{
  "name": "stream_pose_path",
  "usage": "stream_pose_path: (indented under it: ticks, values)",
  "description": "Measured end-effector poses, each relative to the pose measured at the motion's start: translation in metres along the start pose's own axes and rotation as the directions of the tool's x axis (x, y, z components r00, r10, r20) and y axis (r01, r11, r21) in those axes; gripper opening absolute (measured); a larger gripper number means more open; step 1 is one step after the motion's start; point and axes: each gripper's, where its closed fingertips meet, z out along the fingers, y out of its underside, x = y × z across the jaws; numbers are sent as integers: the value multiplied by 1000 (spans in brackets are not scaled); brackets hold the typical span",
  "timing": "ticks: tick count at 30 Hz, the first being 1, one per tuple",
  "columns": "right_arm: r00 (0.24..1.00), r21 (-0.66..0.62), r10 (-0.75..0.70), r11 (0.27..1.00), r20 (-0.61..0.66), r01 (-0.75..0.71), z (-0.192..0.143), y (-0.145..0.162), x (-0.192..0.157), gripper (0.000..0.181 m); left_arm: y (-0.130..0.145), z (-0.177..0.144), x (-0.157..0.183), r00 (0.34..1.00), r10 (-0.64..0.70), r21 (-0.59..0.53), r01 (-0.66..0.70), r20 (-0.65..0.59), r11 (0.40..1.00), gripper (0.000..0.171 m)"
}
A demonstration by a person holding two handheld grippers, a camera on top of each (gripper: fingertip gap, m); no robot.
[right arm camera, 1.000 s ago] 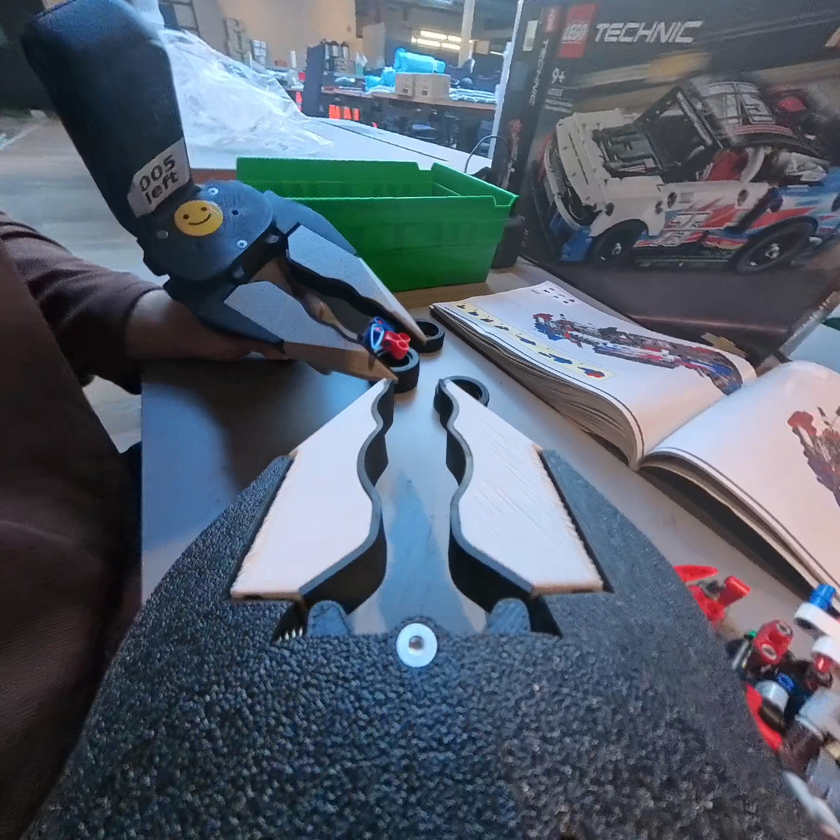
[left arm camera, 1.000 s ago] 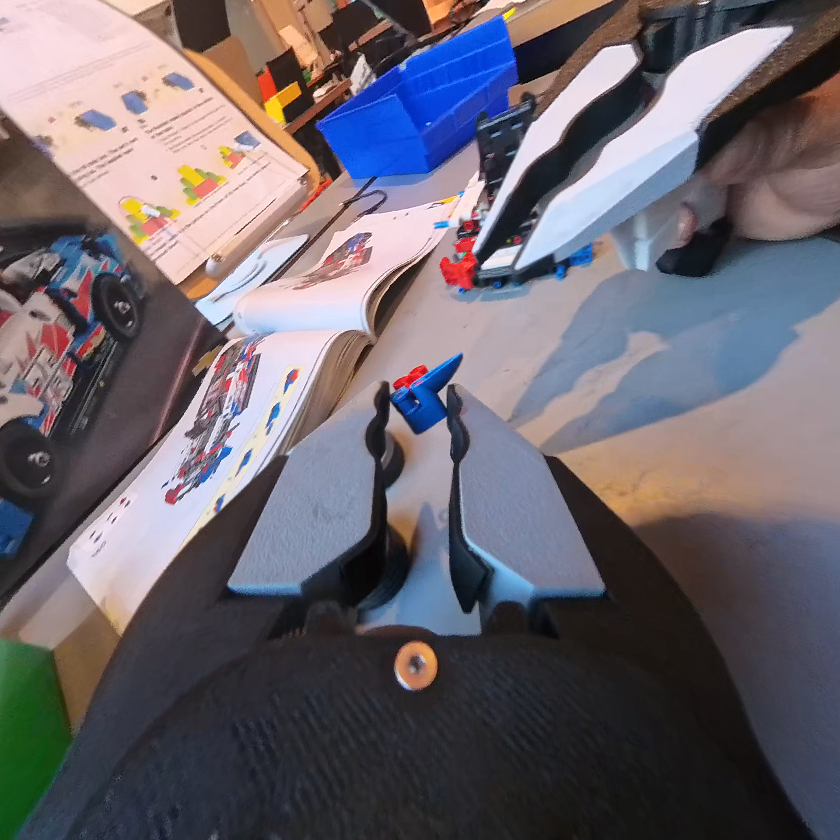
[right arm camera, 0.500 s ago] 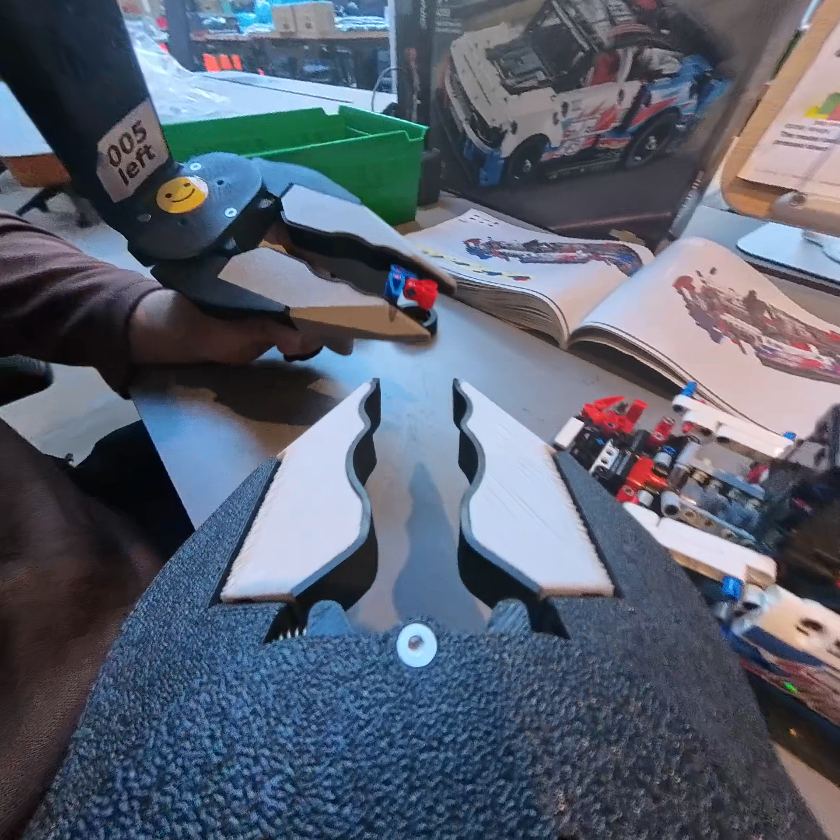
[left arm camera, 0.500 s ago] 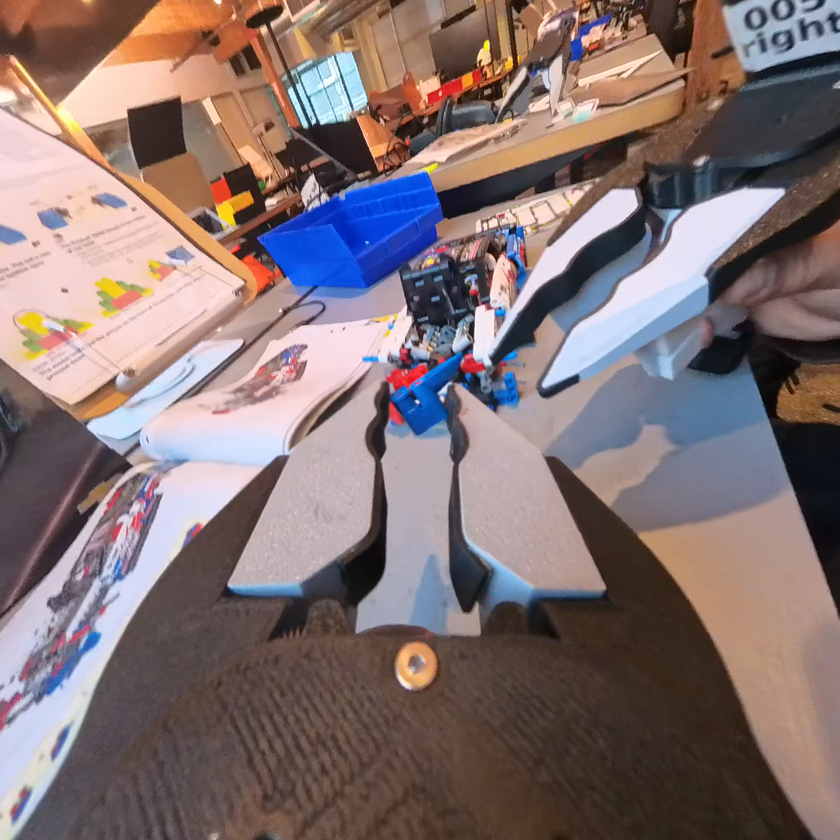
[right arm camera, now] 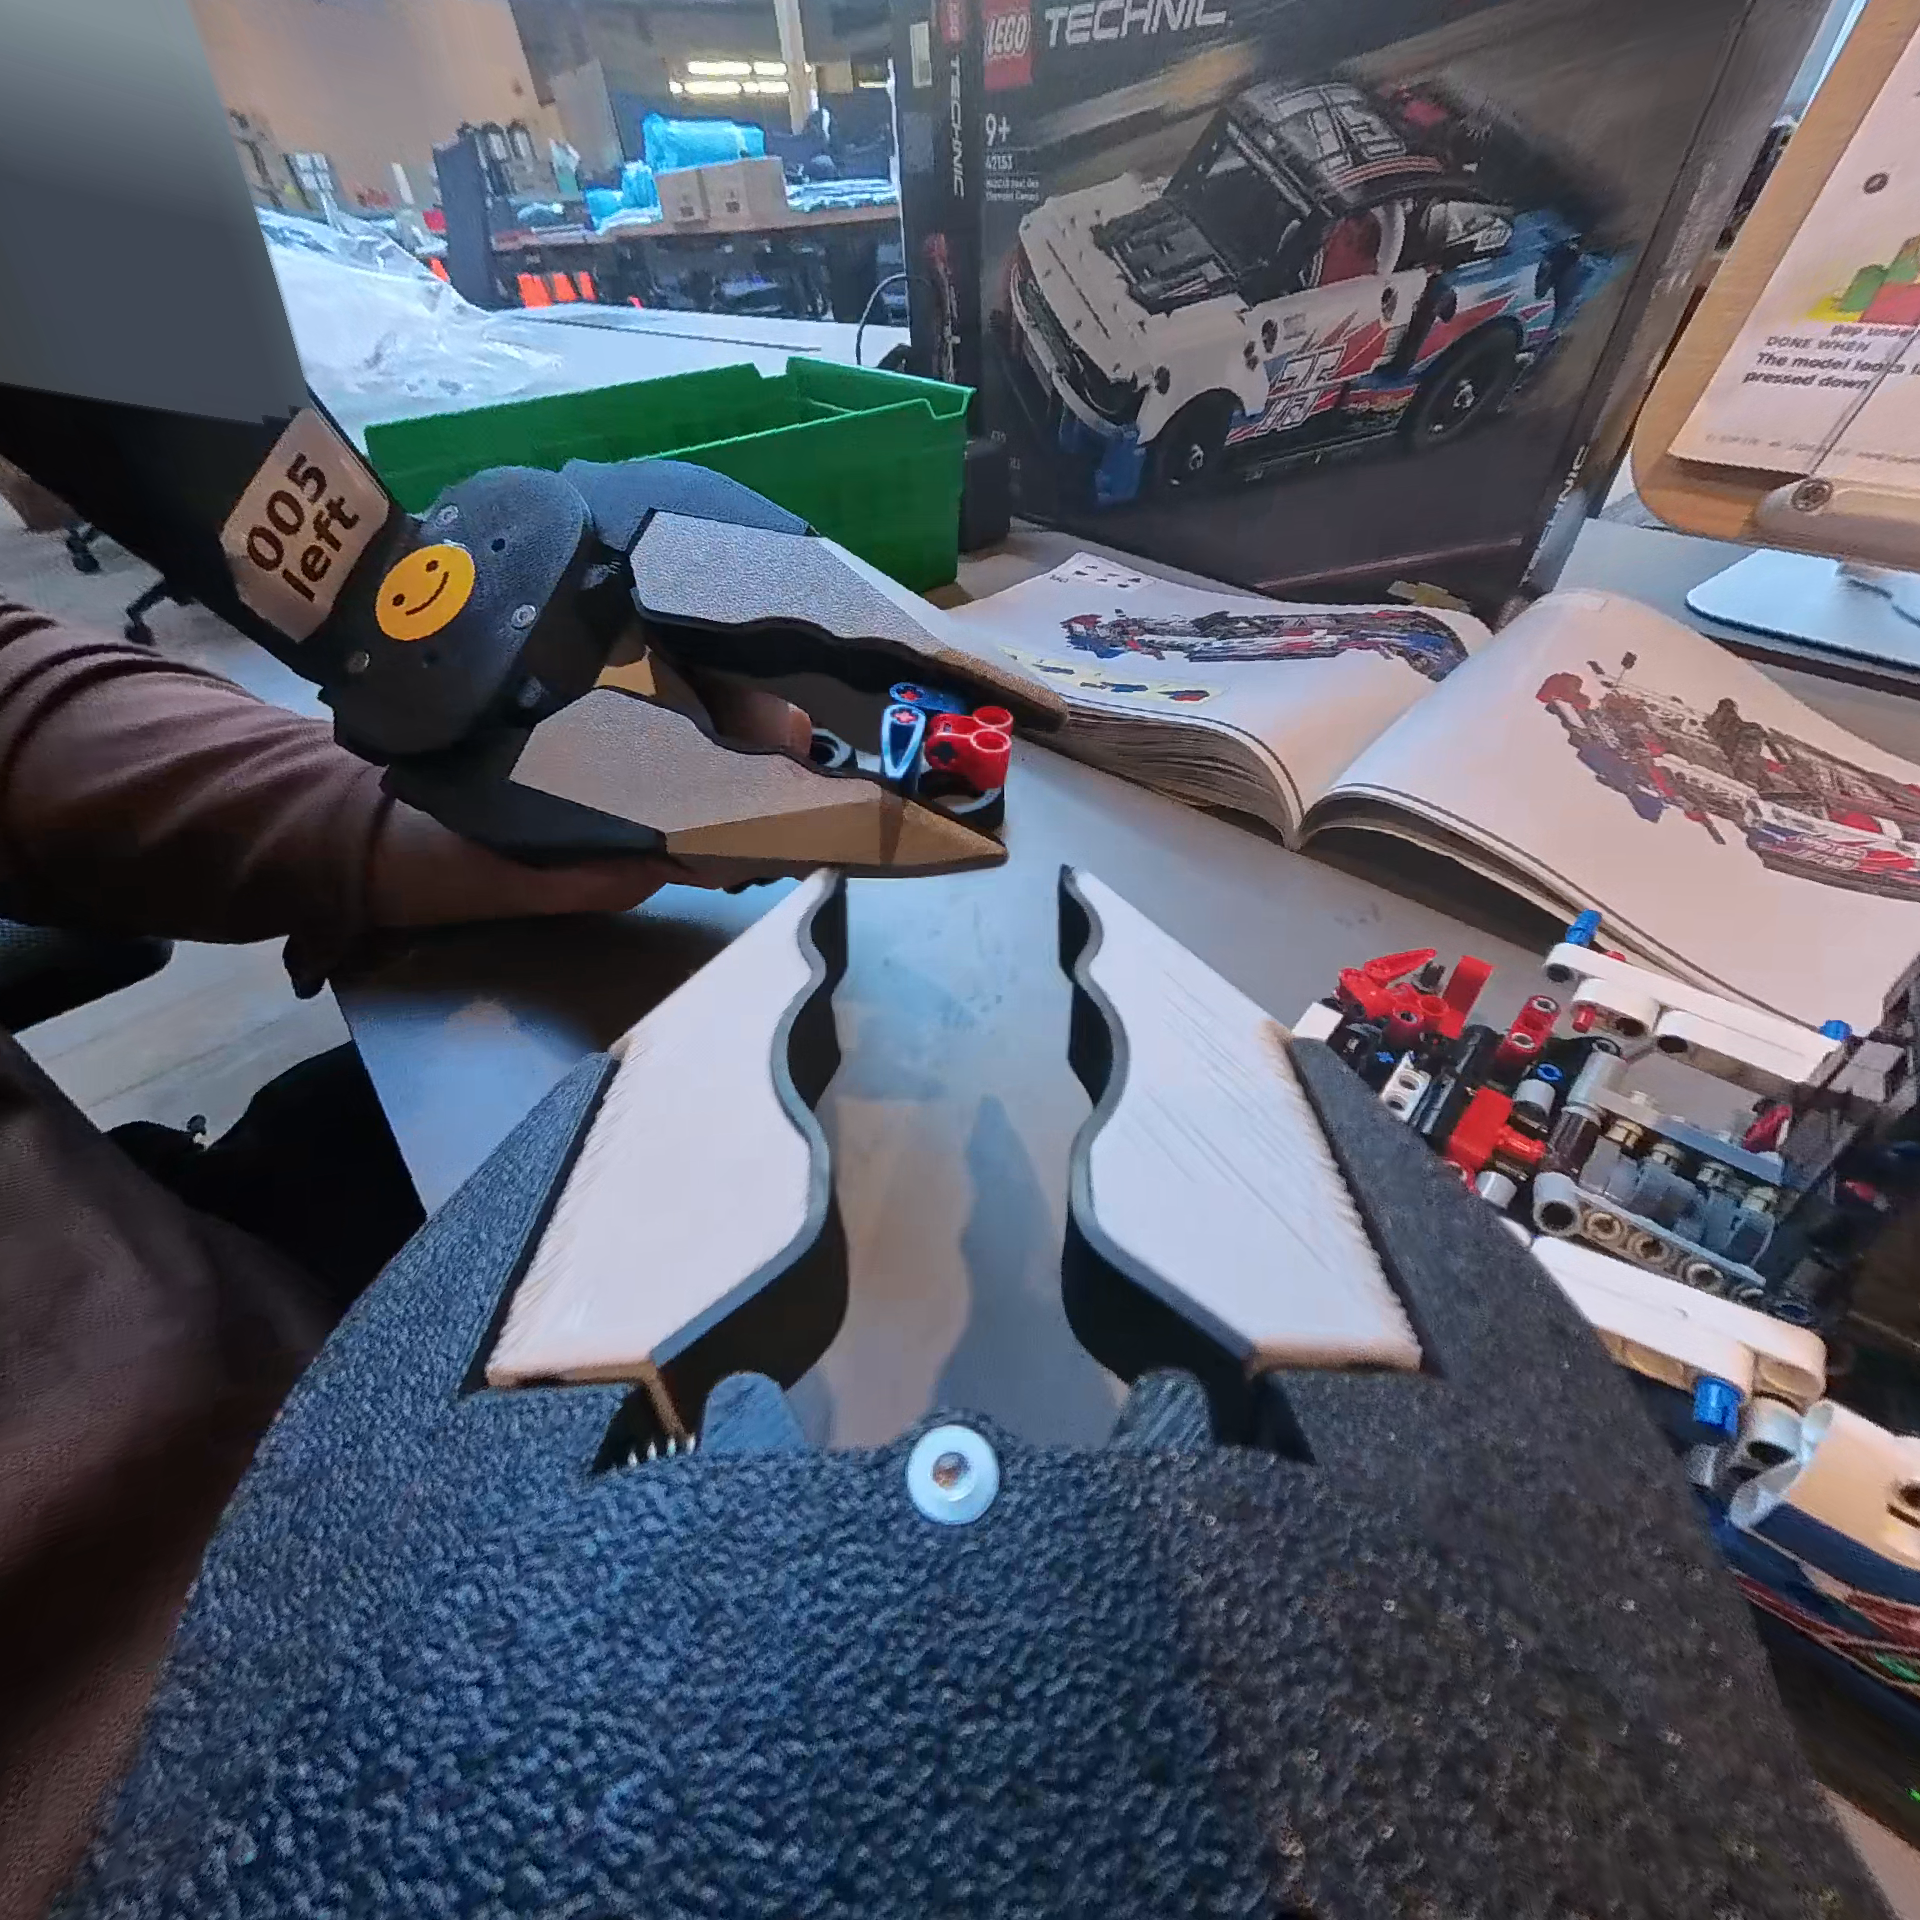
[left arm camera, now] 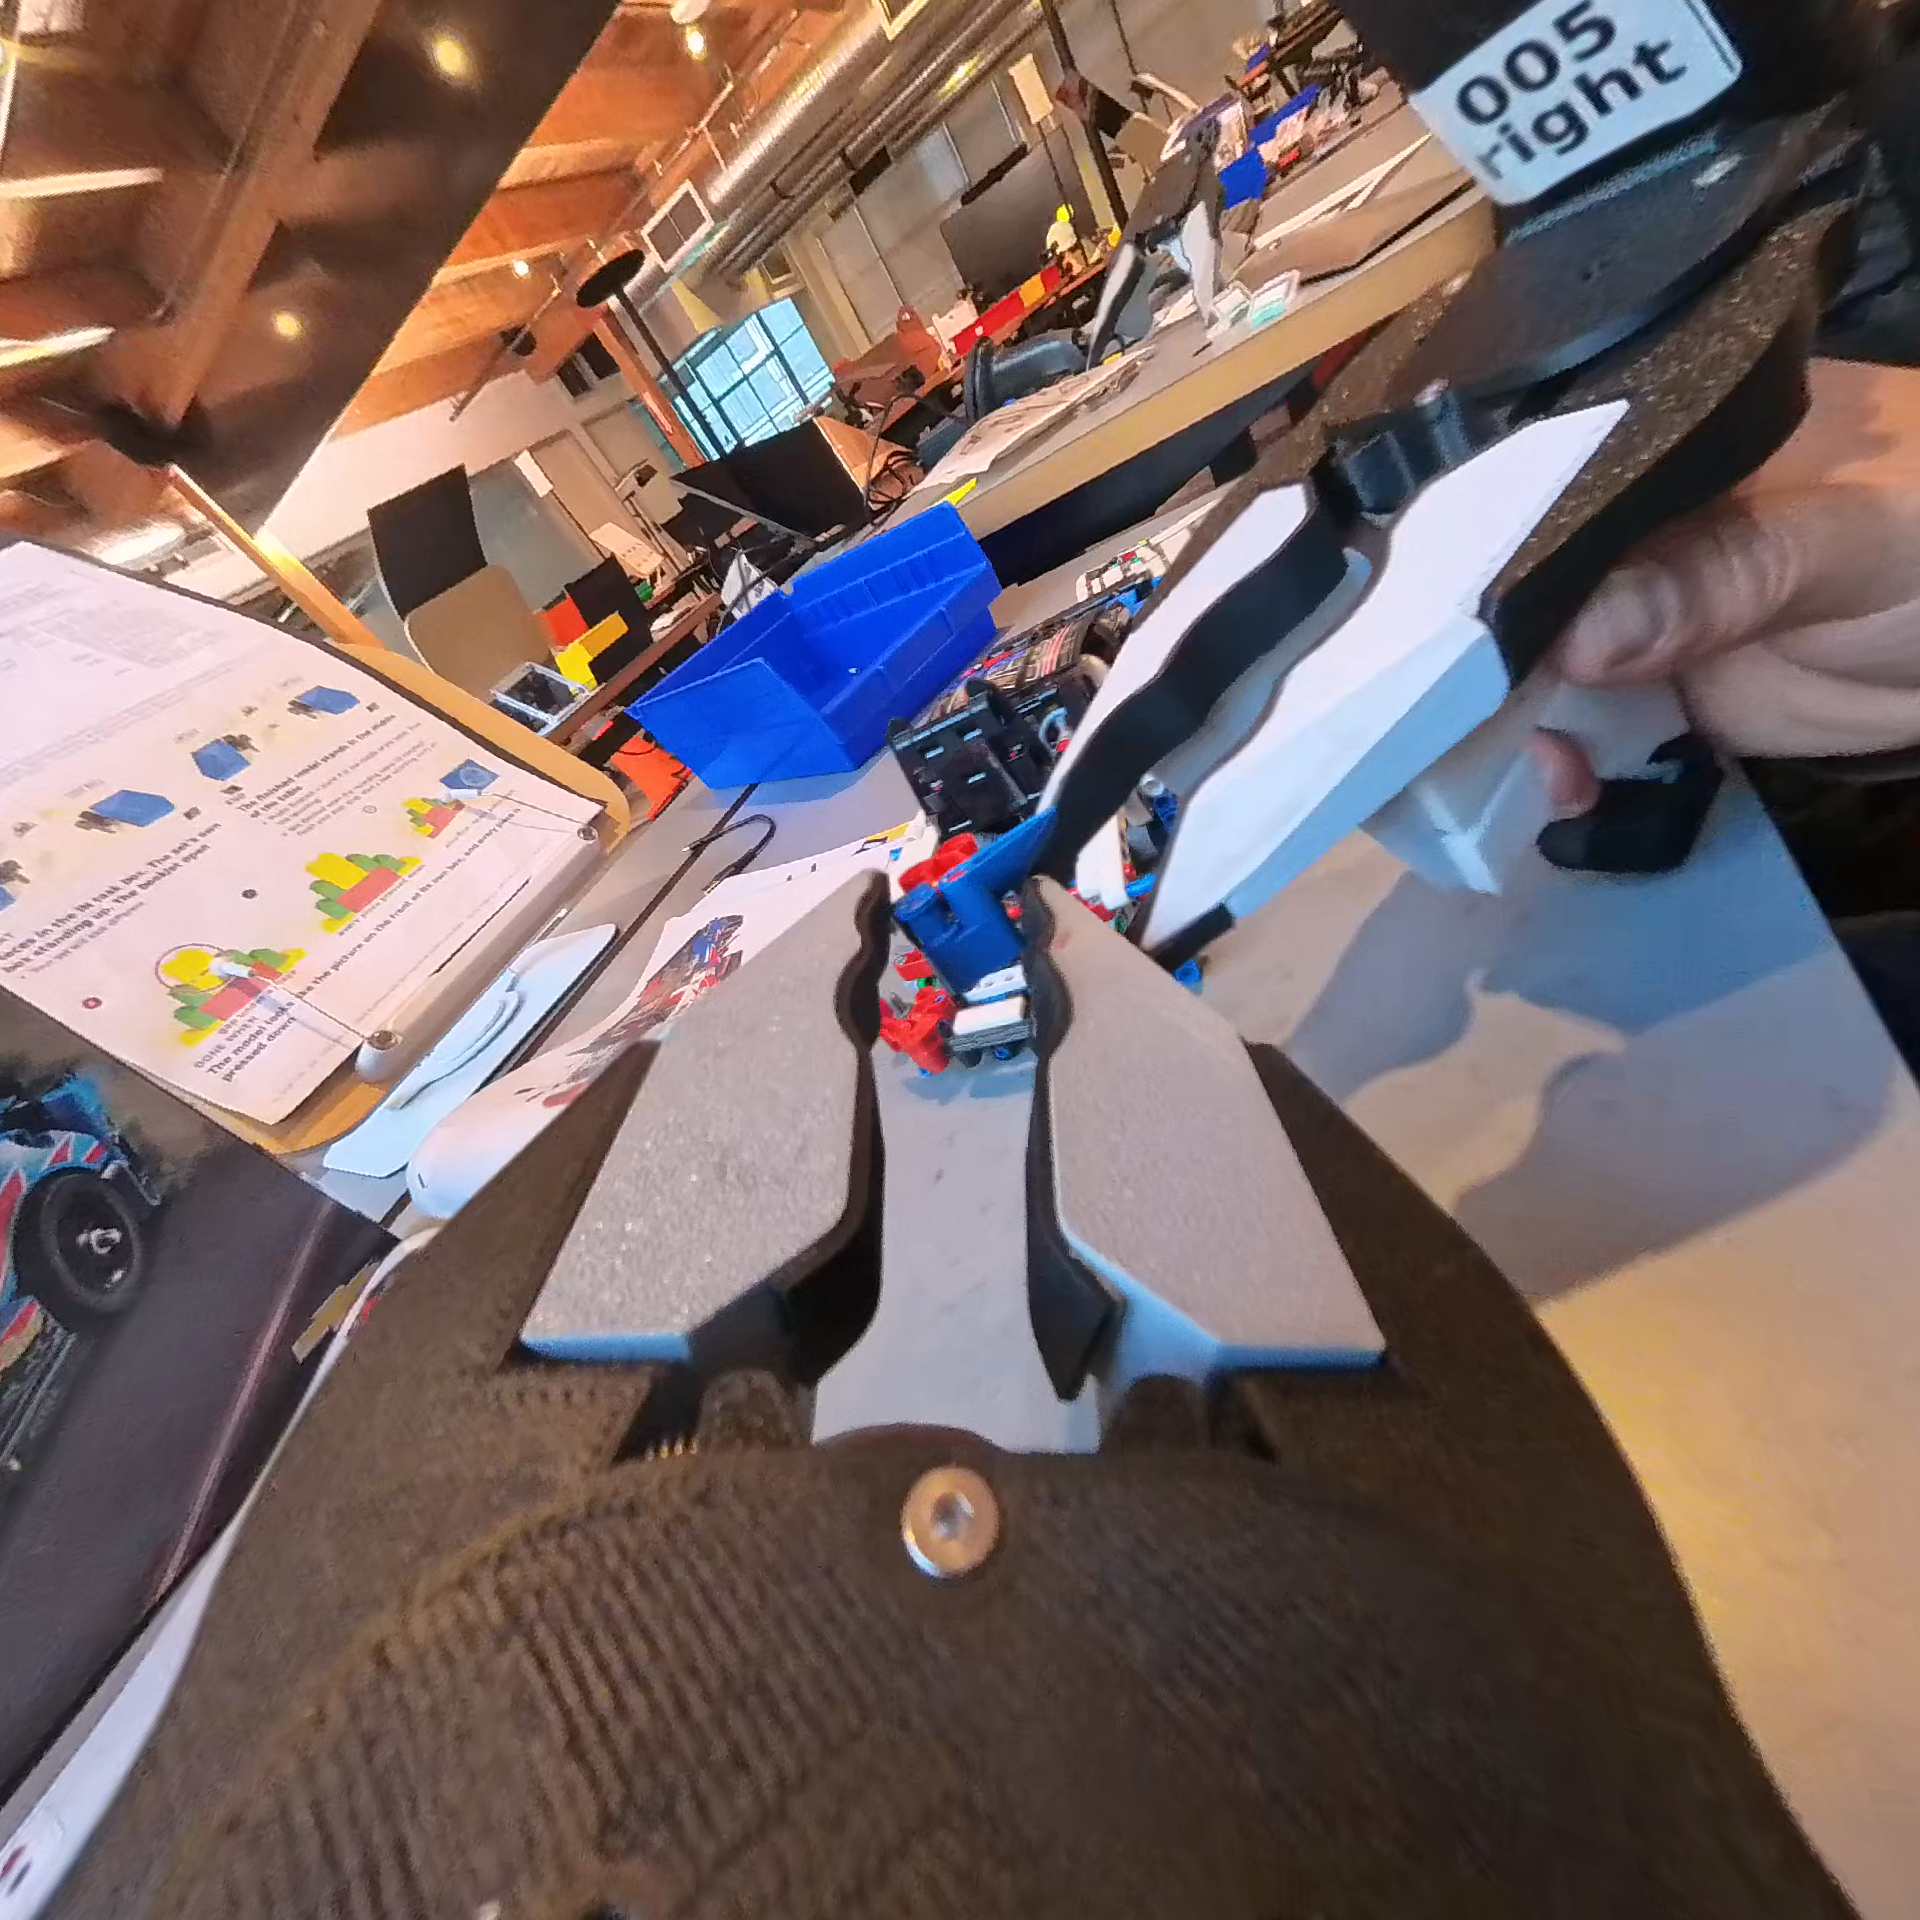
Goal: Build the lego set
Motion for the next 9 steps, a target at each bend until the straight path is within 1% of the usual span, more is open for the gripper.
stream_pose_path:
  ticks: [1, 4, 9]
  values:
    - [1000, -1, 4, 1000, 1, -4, 2, 0, 0, 43, 1, 0, -1, 1000, -6, -2, 6, 1, 1000, 23]
    - [1000, 7, 0, 1000, 0, 0, 4, -1, 0, 44, 1, -1, -4, 1000, 1, 4, -1, 11, 1000, 23]
    - [1000, 50, -22, 999, 17, 21, 4, -10, -4, 48, -10, -8, -6, 999, 35, 68, -36, 24, 997, 23]
